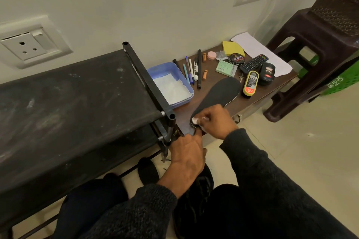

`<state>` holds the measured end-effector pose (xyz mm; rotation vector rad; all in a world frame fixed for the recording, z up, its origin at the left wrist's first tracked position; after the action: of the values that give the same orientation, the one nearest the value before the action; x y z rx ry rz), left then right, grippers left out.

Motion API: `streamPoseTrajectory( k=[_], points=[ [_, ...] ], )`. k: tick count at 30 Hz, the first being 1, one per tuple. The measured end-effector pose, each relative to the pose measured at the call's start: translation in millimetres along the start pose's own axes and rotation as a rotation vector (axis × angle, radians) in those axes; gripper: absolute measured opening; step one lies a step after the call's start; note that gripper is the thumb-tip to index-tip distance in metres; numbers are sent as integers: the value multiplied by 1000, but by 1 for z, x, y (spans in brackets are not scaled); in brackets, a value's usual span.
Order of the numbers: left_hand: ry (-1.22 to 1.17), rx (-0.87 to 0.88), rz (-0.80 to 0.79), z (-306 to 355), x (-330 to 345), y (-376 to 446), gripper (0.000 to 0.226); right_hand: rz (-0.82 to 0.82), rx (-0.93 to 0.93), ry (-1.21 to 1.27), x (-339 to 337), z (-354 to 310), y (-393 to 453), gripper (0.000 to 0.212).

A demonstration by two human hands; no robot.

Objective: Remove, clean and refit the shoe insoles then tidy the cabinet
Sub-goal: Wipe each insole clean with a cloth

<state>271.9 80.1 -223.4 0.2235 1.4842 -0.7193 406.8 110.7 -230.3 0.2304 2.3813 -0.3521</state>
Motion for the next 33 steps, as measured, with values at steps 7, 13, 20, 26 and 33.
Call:
streamPoseTrajectory(
  k=[7,13,20,26,33],
  points=[
    [17,-1,-44,0,0,3,66,222,98,-176,-27,11,49,30],
    [-4,-5,-34,1,1,2,64,110,-73,-210,3,-1,38,22],
    [26,-10,-53,2,1,-1,47,-104,-125,-184,20,-12,19,18],
    [-81,53,124,8,-9,1,46,-60,2,116,-33,-1,32,17],
    [-169,-56,178,0,-11,36,72,296,182,-162,-100,54,73,28]
  ],
)
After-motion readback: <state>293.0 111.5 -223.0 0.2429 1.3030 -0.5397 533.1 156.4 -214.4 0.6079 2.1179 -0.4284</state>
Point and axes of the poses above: each hand's wrist, its own y-axis towards the middle knuckle, its own x-axis out of the palm, z = x × y, the point moved 5 cm from there along y, towards the middle knuckle, and after that the axes turned 10 degrees about y, right-handed, at the moved point
